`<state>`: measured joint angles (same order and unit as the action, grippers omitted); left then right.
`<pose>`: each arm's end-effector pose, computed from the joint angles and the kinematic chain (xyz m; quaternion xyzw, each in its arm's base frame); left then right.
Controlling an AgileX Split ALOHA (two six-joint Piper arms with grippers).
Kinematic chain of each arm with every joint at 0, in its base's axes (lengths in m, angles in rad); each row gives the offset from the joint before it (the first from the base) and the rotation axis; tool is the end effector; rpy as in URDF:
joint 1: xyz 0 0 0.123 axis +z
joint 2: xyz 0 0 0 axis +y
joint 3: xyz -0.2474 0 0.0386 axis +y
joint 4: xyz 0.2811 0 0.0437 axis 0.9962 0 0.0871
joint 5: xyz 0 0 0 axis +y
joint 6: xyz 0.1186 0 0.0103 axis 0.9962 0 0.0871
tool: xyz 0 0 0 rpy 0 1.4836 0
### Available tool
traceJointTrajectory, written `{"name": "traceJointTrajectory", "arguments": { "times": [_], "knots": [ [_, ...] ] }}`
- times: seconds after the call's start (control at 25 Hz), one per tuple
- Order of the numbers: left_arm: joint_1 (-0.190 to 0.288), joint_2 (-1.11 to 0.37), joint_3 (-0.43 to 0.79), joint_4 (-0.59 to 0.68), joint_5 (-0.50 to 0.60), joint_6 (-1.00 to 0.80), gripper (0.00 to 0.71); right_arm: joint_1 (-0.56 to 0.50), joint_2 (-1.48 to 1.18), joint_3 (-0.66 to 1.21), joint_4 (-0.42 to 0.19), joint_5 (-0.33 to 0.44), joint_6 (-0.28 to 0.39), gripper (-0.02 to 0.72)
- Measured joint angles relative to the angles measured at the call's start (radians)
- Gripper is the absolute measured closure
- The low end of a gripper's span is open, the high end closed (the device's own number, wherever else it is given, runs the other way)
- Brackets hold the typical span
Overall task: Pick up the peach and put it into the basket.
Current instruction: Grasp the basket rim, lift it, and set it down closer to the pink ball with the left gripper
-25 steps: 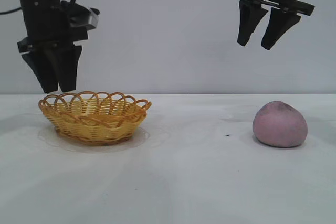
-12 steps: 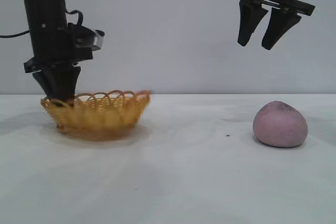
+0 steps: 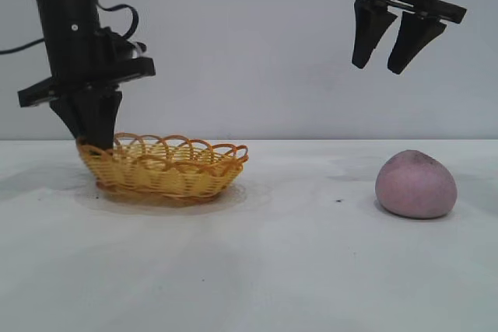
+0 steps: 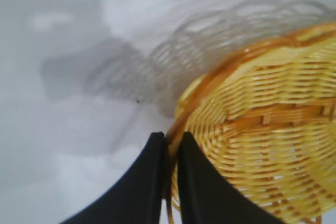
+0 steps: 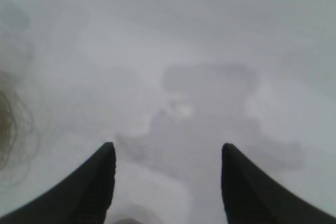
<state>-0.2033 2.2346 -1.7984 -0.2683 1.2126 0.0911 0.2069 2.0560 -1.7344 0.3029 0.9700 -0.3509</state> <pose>0.4431 -0.1215 0.0996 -0.0995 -0.9871 0.1255 0.0025 0.4575 0.1260 0.1696 -0.2088 0.9513 0.1246 0.1895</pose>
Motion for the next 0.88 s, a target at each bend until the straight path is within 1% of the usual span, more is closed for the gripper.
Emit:
{"name": "traceJointTrajectory", "arguments": {
  "times": [0.08,0.16,0.24,0.36,0.44,0.56,0.64,0.76,0.88],
  "knots": [
    [0.000,-0.053,0.036,-0.030,-0.006,-0.034,0.710,0.000,0.000,0.000,0.000,0.000,0.000,0.332],
    [0.000,-0.122,0.103,-0.078,-0.043,-0.051,0.710,0.000,0.000,0.000,0.000,0.000,0.000,0.332],
    [0.000,-0.185,0.186,-0.126,-0.099,-0.057,0.710,0.000,0.000,0.000,0.000,0.000,0.000,0.332],
    [-0.005,-0.269,0.343,-0.193,-0.213,-0.059,0.710,0.000,0.000,0.000,0.000,0.000,-0.002,0.332],
    [-0.019,-0.306,0.447,-0.225,-0.288,-0.056,0.710,0.000,0.000,0.000,0.000,0.000,-0.002,0.332],
    [-0.049,-0.318,0.545,-0.283,-0.352,-0.042,0.710,0.000,0.000,0.000,0.000,0.000,-0.002,0.332],
    [-0.073,-0.318,0.579,-0.311,-0.388,-0.029,0.710,0.000,0.000,0.000,0.000,0.000,-0.002,0.332],
    [-0.098,-0.318,0.589,-0.339,-0.447,-0.025,0.710,0.000,0.000,0.000,0.000,0.000,-0.002,0.332],
    [-0.103,-0.318,0.589,-0.354,-0.498,-0.023,0.710,0.000,0.000,0.000,0.000,0.005,-0.002,0.332]
  ]
}}
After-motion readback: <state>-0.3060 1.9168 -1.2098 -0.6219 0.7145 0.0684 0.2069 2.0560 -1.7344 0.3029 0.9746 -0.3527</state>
